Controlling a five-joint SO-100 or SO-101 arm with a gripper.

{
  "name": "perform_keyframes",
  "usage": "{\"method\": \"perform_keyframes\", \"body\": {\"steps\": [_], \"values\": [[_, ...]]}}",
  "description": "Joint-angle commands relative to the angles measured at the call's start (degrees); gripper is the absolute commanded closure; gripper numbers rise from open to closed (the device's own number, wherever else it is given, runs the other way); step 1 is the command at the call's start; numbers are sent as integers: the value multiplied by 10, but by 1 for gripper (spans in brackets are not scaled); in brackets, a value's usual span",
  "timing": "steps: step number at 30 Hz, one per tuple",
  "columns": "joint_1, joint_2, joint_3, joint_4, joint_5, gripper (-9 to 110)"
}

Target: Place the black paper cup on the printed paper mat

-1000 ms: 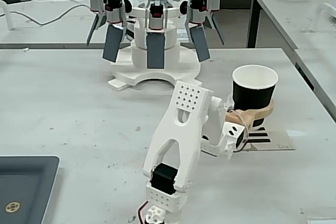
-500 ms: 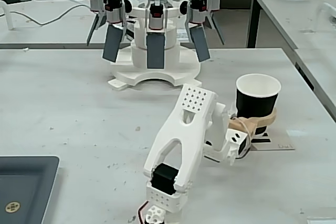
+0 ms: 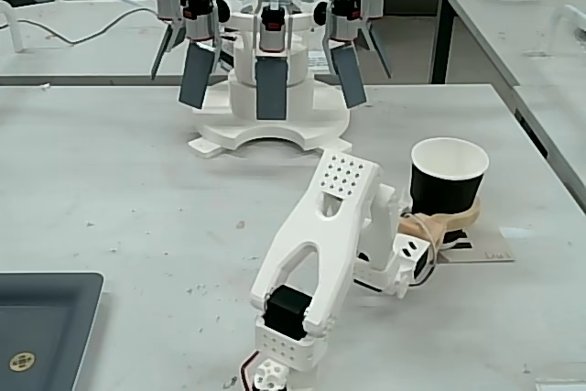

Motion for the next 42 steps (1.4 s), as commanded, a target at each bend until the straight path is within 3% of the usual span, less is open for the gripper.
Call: {"method": "perform_keyframes", "body": {"steps": [1, 14, 42], "values": [[8, 9, -19, -19, 5, 91], [43, 23, -9, -18, -4, 66], [60, 206, 185, -14, -10, 57]]}}
